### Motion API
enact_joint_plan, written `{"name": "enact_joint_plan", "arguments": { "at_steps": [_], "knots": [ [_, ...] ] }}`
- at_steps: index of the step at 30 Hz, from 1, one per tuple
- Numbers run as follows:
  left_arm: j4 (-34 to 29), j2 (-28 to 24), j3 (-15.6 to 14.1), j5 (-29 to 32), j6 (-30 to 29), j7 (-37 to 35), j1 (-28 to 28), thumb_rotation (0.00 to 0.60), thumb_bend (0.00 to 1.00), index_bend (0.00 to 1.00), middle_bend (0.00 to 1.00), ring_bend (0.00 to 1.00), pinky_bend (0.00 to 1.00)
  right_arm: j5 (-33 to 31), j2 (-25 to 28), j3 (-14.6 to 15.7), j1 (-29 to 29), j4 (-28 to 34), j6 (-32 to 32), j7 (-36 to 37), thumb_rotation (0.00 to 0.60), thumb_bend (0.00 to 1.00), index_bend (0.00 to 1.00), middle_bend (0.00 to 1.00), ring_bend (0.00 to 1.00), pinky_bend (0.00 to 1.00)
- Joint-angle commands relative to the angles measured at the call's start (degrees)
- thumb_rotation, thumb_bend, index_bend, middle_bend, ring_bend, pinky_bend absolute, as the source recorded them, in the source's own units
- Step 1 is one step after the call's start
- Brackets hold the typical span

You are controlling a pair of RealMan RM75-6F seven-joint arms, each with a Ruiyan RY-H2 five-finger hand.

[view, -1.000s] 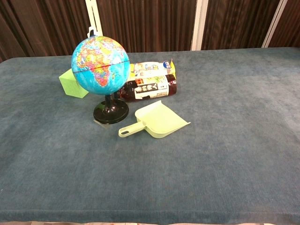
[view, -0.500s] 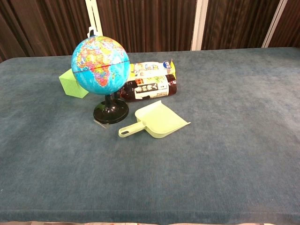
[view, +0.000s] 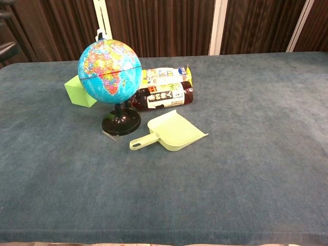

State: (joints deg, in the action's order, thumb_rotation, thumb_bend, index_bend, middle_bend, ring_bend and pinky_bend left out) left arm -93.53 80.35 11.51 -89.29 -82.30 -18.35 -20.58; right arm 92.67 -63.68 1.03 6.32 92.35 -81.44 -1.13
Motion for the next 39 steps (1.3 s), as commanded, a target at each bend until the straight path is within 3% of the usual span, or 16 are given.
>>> {"name": "enact_joint_plan", "arguments": {
  "at_steps": [1,12,20,39],
  "knots": [
    [-3.29,1.94,3.80,6.14,5.54,3.29,-3.98,0.477,0.29,0.00,0.00,0.00,0.00,-0.18,0.12,-0.10,0.00,-0.02,-0.05,0.27,0.600,0.18,0.00,0.00,0.00,0.00],
    [-2.90,6.59,7.49,16.36,11.58,12.84,-9.59,0.484,0.29,0.00,0.00,0.00,0.00,-1.05,0.85,-0.40,0.19,-0.04,0.29,1.52,0.600,0.18,0.00,0.00,0.00,0.00],
    [1.99,10.48,11.52,25.06,16.12,16.14,-14.60,0.475,0.29,0.00,0.00,0.00,0.00,-1.00,1.55,-0.31,-0.04,-0.09,-0.14,2.65,0.600,0.18,0.00,0.00,0.00,0.00],
    [4.93,11.33,11.33,27.82,15.83,17.88,-15.98,0.510,0.30,0.00,0.00,0.00,0.00,-0.71,2.27,-0.16,-0.27,-0.05,-0.56,3.82,0.600,0.18,0.00,0.00,0.00,0.00]
  ]
}}
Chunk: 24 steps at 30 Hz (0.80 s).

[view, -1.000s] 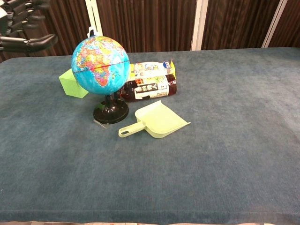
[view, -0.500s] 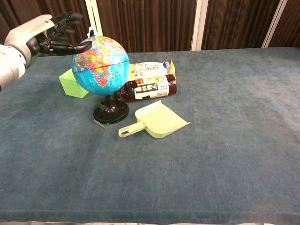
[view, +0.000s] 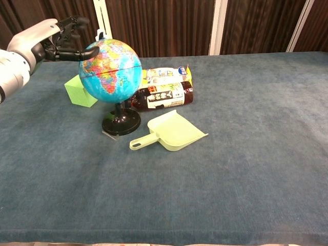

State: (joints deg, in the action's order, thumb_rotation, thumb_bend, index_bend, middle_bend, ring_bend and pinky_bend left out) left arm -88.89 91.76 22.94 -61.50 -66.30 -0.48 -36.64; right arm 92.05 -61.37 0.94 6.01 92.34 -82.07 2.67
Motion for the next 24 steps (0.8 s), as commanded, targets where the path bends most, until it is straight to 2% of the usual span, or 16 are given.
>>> {"name": "enact_joint_plan", "arguments": {
  "at_steps": [1,24],
  "knots": [
    [0.37,-0.17,-0.22,0.05,-0.23,-0.04,0.17,0.509,0.30,0.00,0.00,0.00,0.00,-0.14,-0.06,-0.11,0.06,-0.07,0.07,0.03,0.600,0.18,0.00,0.00,0.00,0.00],
    [6.81,0.12,0.66,3.48,3.21,-2.80,-1.40,0.517,0.30,0.00,0.00,0.00,0.01,-0.27,-0.31,-0.41,-0.11,-0.26,-0.45,-0.18,0.600,0.18,0.00,0.00,0.00,0.00]
  ]
}}
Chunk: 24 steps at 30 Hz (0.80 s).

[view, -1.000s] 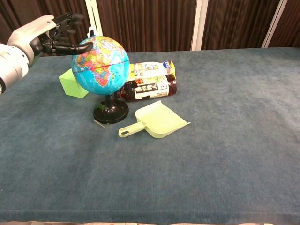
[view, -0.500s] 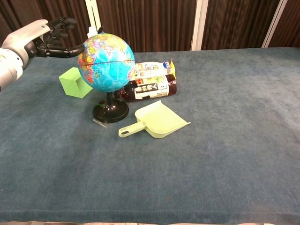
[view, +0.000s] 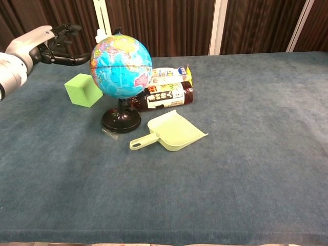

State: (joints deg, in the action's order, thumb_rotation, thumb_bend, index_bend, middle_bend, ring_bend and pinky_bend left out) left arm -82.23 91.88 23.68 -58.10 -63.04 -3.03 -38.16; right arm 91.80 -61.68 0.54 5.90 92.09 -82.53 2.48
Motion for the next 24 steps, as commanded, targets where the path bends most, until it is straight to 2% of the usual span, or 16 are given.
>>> {"name": "enact_joint_plan", "arguments": {
  "at_steps": [1,5,12,19,21,24],
  "knots": [
    [0.08,-0.13,-0.18,0.01,-0.19,-0.40,0.30,0.517,0.30,0.00,0.00,0.00,0.01,-0.03,0.00,-0.02,-0.01,-0.02,-0.01,0.02,0.600,0.18,0.00,0.00,0.00,0.00],
    [-1.00,-1.24,-0.66,-1.70,-1.58,-1.90,1.45,0.525,0.31,0.00,0.00,0.00,0.01,0.01,0.04,-0.01,-0.05,-0.02,-0.09,0.09,0.600,0.18,0.00,0.00,0.00,0.00],
    [-3.95,-4.39,-1.13,-5.57,-2.34,-9.82,4.19,0.548,0.33,0.00,0.00,0.00,0.01,0.36,0.05,0.12,-0.21,0.04,-0.41,0.01,0.600,0.18,0.00,0.00,0.00,0.00],
    [-9.52,-6.80,-3.02,-10.53,-4.92,-12.64,6.30,0.558,0.33,0.00,0.00,0.00,0.01,0.85,-0.24,0.36,-0.19,0.24,-0.36,-0.63,0.600,0.18,0.00,0.00,0.00,0.00],
    [-10.37,-6.92,-2.47,-10.24,-3.28,-13.84,5.38,0.553,0.33,0.00,0.00,0.00,0.01,0.91,-0.23,0.37,-0.23,0.25,-0.47,-0.61,0.600,0.18,0.00,0.00,0.00,0.00],
    [-13.40,-7.96,-3.98,-11.68,-4.18,-13.92,6.58,0.555,0.33,0.00,0.00,0.00,0.01,0.89,-0.18,0.34,-0.18,0.22,-0.42,-0.43,0.600,0.18,0.00,0.00,0.00,0.00]
  ]
}}
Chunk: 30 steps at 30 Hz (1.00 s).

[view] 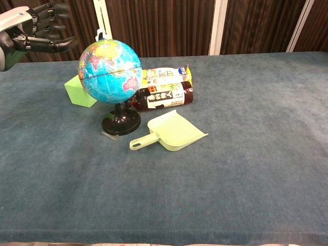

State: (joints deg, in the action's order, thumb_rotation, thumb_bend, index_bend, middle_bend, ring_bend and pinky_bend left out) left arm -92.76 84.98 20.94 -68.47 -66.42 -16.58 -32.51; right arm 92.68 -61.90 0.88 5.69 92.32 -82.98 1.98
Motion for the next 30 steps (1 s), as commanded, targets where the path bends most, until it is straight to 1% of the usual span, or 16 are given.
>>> {"name": "enact_joint_plan", "arguments": {
  "at_steps": [1,4,8,11,15,18,20,22,30],
  "knots": [
    [-3.05,-0.85,-1.29,-1.34,-0.85,0.16,0.76,0.556,0.33,0.00,0.00,0.00,0.01,0.04,0.06,0.01,0.05,-0.03,0.07,0.13,0.600,0.18,0.00,0.00,0.00,0.00],
    [-2.83,0.97,-1.23,-0.86,-1.22,2.96,-0.31,0.559,0.33,0.00,0.00,0.00,0.01,-0.08,0.04,-0.08,0.12,-0.15,0.13,0.33,0.600,0.18,0.00,0.00,0.00,0.00],
    [-3.74,2.93,-2.65,-1.49,-3.61,7.19,-0.07,0.552,0.33,0.00,0.00,0.00,0.01,-0.11,0.13,-0.07,0.30,-0.23,0.49,0.52,0.600,0.18,0.00,0.00,0.00,0.00],
    [-2.64,4.53,-2.62,-0.82,-3.97,10.56,-0.91,0.559,0.33,0.00,0.00,0.00,0.01,-0.03,0.28,-0.08,0.26,-0.28,0.31,0.93,0.600,0.18,0.00,0.00,0.00,0.00],
    [0.20,6.80,-1.16,1.19,-4.04,14.22,-2.56,0.555,0.33,0.00,0.00,0.00,0.01,-0.07,0.52,-0.11,0.21,-0.39,0.15,1.51,0.600,0.18,0.00,0.00,0.00,0.00],
    [1.96,8.13,0.14,2.37,-4.08,15.22,-3.60,0.557,0.33,0.00,0.00,0.00,0.01,-0.10,0.67,-0.13,0.16,-0.47,0.03,1.88,0.600,0.18,0.00,0.00,0.00,0.00],
    [3.91,9.17,1.62,4.01,-3.05,15.71,-4.97,0.558,0.32,0.00,0.00,0.00,0.01,-0.09,0.74,-0.11,0.15,-0.46,0.03,1.99,0.600,0.18,0.00,0.00,0.00,0.00],
    [4.66,9.54,2.27,5.10,-2.53,15.85,-5.48,0.558,0.32,0.00,0.00,0.00,0.01,-0.03,0.82,-0.05,0.14,-0.44,0.06,2.05,0.600,0.18,0.00,0.00,0.00,0.00],
    [5.68,9.45,2.89,6.50,-1.86,15.76,-5.93,0.560,0.32,0.00,0.00,0.00,0.01,-0.18,0.81,-0.14,0.17,-0.43,0.11,2.03,0.600,0.18,0.00,0.00,0.00,0.00]
  ]
}}
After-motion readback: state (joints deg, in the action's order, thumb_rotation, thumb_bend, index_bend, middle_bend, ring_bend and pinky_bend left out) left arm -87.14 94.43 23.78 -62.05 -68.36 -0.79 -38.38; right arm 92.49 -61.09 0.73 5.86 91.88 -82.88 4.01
